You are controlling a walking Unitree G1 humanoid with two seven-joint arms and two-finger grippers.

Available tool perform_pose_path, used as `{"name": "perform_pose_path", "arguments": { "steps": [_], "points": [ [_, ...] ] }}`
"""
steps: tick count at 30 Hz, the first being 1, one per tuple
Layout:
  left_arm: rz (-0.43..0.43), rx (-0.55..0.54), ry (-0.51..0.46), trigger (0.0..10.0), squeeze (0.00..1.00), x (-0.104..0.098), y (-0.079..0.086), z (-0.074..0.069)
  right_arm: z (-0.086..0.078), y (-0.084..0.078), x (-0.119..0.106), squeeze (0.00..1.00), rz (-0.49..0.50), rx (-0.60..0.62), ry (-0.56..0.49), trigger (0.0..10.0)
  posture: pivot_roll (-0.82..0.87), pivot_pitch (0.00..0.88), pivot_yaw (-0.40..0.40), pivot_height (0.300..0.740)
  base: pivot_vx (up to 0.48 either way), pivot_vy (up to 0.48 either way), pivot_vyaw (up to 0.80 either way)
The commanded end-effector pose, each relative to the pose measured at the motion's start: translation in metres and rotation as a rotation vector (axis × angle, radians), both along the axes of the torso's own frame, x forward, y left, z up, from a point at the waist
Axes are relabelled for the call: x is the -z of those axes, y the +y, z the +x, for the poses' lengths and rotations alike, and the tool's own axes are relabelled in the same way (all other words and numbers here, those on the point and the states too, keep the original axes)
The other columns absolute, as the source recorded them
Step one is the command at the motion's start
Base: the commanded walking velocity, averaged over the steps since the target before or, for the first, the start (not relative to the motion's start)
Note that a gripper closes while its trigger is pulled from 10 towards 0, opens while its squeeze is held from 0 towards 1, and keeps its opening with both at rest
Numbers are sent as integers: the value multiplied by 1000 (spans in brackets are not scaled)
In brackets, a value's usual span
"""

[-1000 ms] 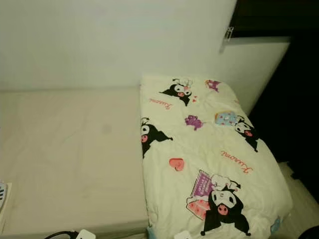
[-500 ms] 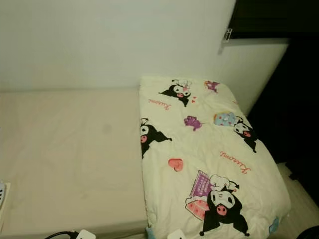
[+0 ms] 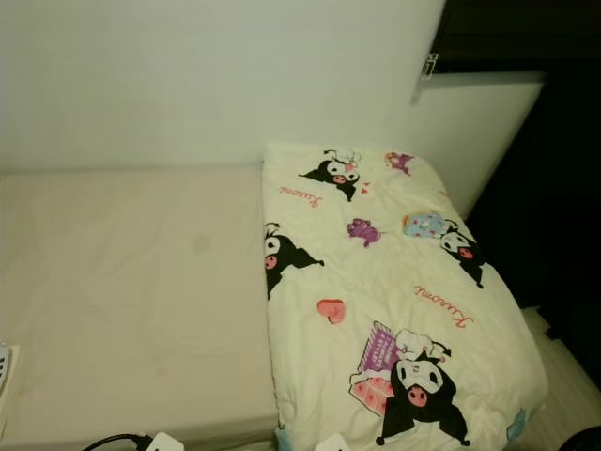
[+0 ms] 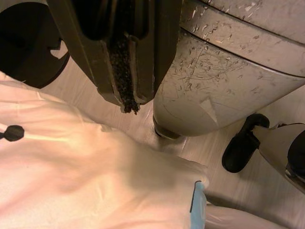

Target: Clean up the room

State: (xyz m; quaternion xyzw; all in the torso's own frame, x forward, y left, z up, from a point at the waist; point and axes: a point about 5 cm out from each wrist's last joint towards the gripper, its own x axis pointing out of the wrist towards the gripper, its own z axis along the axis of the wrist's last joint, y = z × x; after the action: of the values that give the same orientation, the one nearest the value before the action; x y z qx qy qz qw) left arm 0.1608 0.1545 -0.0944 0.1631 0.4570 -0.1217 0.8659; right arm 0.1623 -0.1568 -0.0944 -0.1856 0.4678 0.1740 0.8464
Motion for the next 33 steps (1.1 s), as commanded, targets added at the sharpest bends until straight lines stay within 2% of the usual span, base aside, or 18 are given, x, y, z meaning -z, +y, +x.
{"name": "perform_pose_path", "arguments": {
  "steps": [1, 33],
  "points": [
    [12, 7, 29, 10000, 0, 3, 3, -7, -15, 3, 6, 0, 4, -24, 52, 10000, -24, 0, 47, 740, 0, 0, 0],
    [22, 16, 25, 10000, 0, 3, 4, -6, -18, 4, 8, 0, -6, -38, 56, 10000, -23, 0, 55, 740, 0, 0, 0]
  ]
}}
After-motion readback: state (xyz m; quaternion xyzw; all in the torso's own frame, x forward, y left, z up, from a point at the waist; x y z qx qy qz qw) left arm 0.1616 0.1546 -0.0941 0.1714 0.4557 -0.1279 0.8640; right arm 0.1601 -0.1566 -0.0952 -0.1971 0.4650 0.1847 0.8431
